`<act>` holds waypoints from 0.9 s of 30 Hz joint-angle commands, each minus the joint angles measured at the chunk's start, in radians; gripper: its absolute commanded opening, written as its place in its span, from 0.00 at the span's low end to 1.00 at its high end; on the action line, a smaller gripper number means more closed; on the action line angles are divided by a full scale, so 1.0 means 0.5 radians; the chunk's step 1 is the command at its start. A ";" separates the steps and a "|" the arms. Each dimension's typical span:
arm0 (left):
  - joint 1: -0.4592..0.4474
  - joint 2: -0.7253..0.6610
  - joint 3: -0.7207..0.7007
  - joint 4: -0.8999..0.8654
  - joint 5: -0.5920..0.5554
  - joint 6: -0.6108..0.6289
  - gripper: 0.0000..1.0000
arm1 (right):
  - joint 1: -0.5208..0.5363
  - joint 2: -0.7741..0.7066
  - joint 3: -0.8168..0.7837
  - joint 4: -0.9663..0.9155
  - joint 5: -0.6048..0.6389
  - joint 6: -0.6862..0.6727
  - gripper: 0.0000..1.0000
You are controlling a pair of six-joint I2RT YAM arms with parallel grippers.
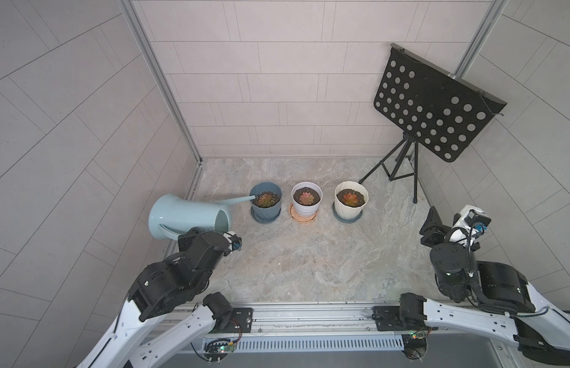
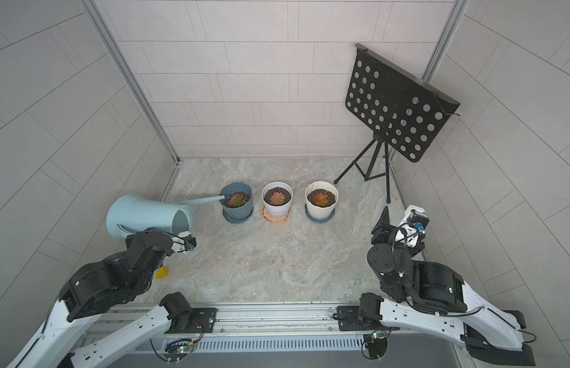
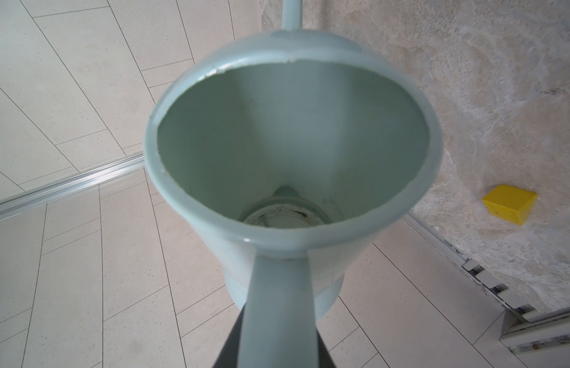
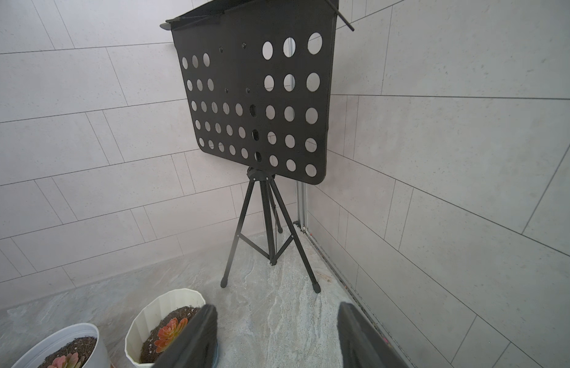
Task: Water the succulent around the soil edge
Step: Water the soil of the potted plant with water.
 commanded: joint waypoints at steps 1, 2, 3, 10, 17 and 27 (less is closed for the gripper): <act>-0.017 -0.034 0.038 -0.044 -0.073 -0.023 0.00 | -0.013 0.001 -0.003 -0.006 0.022 -0.008 0.64; -0.019 -0.039 0.043 -0.053 -0.073 -0.026 0.00 | -0.013 0.001 -0.001 -0.007 0.019 -0.008 0.64; -0.020 -0.043 0.049 -0.066 -0.067 -0.026 0.00 | -0.014 0.003 0.000 -0.005 0.020 -0.008 0.64; -0.038 -0.052 0.116 -0.120 -0.022 -0.029 0.00 | -0.012 -0.005 0.000 -0.002 0.002 -0.014 0.64; -0.059 -0.022 0.150 -0.147 0.014 -0.035 0.00 | -0.013 -0.054 -0.012 0.000 0.004 -0.027 0.64; -0.108 0.057 0.248 -0.154 0.015 0.007 0.00 | -0.014 -0.075 -0.038 -0.001 -0.011 -0.009 0.64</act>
